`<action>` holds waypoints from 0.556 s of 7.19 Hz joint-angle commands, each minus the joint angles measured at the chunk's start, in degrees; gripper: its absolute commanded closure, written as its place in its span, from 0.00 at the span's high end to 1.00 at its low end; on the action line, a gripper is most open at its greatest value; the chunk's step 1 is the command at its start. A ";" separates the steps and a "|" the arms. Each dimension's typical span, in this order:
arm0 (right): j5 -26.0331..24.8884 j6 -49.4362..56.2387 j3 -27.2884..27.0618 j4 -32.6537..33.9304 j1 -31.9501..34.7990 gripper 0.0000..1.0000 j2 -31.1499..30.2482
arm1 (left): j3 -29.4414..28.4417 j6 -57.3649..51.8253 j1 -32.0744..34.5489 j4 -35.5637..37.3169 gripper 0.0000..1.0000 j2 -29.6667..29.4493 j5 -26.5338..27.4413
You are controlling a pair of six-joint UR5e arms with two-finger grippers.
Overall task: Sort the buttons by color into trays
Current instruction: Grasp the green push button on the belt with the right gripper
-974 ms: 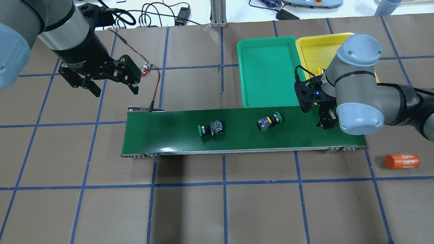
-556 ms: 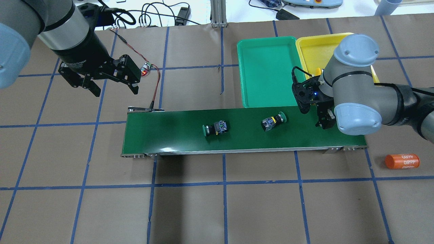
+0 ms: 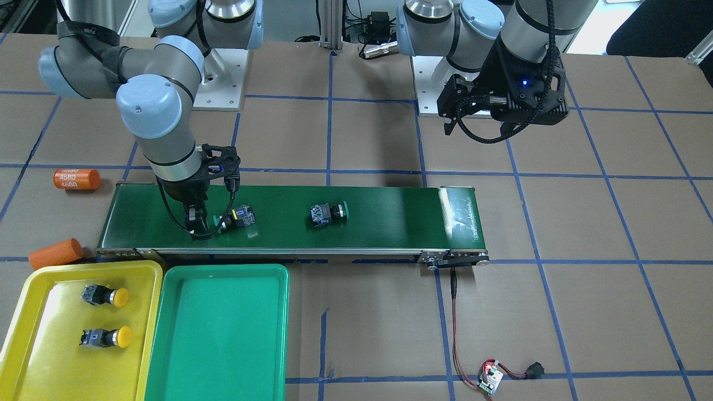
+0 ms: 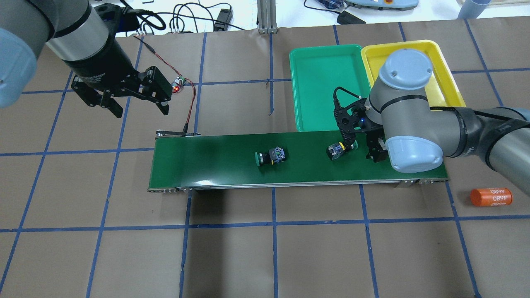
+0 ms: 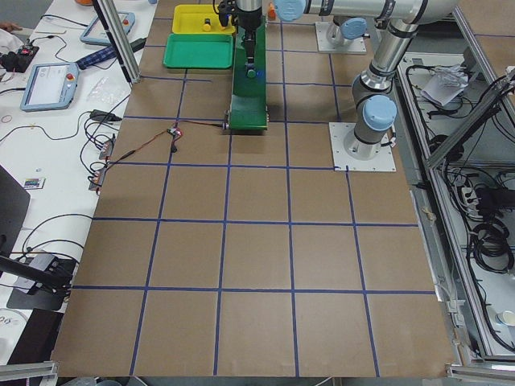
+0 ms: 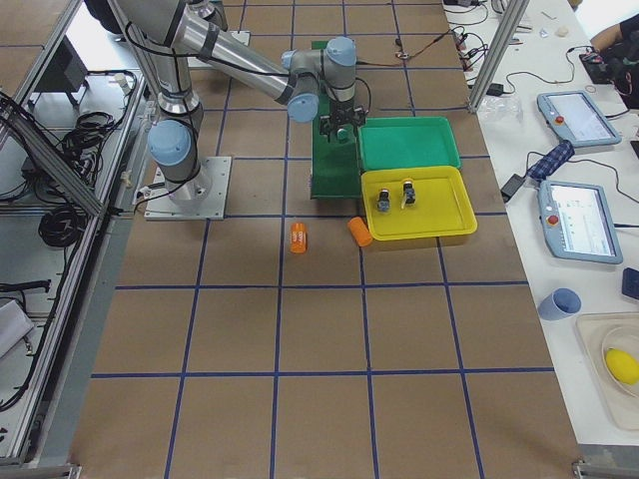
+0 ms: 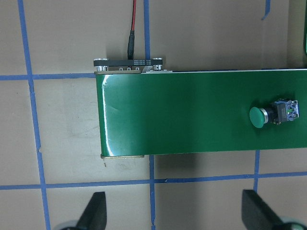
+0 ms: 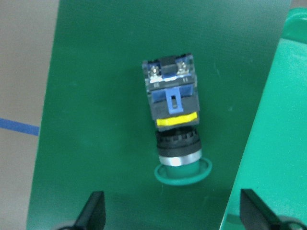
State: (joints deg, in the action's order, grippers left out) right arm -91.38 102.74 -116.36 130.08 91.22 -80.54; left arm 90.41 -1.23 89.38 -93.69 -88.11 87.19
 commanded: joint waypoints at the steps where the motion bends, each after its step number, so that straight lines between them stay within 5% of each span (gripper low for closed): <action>1: 0.23 -2.79 -0.09 0.78 1.94 1.00 1.00 | -0.06 0.00 0.00 0.00 1.00 -0.05 0.00; 2: 0.15 -3.50 0.00 1.92 2.29 1.00 1.96 | -0.06 0.00 0.00 0.17 1.00 -0.05 0.00; 3: -0.38 -3.51 -0.09 3.67 2.30 0.83 2.58 | -0.06 0.00 0.00 0.18 1.00 -0.05 0.00; 4: -1.60 -3.51 -0.09 3.77 2.30 0.29 2.76 | -0.06 0.00 0.00 0.18 1.00 -0.05 0.00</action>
State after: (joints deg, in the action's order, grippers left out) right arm -91.84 99.40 -116.43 133.03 93.43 -78.28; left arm 90.35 -1.23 89.39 -93.54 -88.15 87.19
